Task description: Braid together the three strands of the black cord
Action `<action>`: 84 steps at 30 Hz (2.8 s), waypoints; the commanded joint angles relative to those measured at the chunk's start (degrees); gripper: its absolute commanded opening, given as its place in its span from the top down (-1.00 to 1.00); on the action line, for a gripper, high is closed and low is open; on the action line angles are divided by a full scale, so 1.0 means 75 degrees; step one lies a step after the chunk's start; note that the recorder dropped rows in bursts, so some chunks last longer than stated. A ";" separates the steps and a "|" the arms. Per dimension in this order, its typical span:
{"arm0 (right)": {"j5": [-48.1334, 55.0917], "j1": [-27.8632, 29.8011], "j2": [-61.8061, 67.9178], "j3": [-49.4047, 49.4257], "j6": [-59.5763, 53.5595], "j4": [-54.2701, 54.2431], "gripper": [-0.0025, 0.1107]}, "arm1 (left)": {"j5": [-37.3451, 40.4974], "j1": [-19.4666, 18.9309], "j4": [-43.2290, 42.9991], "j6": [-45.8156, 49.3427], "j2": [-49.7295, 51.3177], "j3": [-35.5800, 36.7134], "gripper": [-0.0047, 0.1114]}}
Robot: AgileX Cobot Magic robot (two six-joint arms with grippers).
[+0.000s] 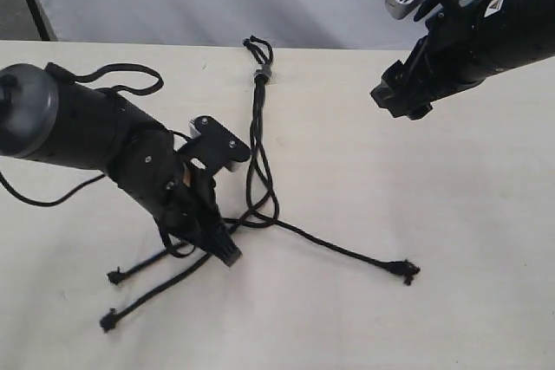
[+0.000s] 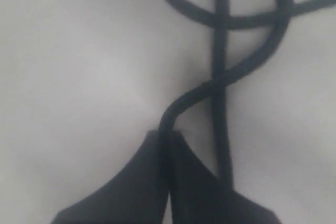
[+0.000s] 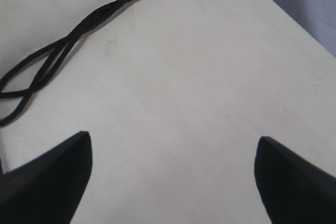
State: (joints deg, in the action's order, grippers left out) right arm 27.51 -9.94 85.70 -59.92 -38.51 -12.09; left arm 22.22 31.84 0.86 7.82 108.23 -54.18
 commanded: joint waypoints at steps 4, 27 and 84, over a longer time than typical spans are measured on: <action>-0.0154 0.0039 -0.0074 0.0012 0.0015 -0.0013 -0.44 | 0.0759 0.1805 0.0988 0.1123 -0.0052 0.0128 0.91; -0.0070 0.0039 -0.0074 0.0012 0.0015 -0.0123 -0.44 | 0.0023 0.0118 0.0937 0.0722 -0.0365 0.0232 0.91; 0.1902 -0.5106 0.3368 0.0009 0.2977 0.0108 -0.30 | 0.0510 -0.2922 0.0679 0.0699 -0.3146 -0.0916 0.03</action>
State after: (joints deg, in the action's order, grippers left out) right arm 40.78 -48.01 109.48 -59.92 -13.55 -12.07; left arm 25.84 10.09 6.05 12.98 85.09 -61.01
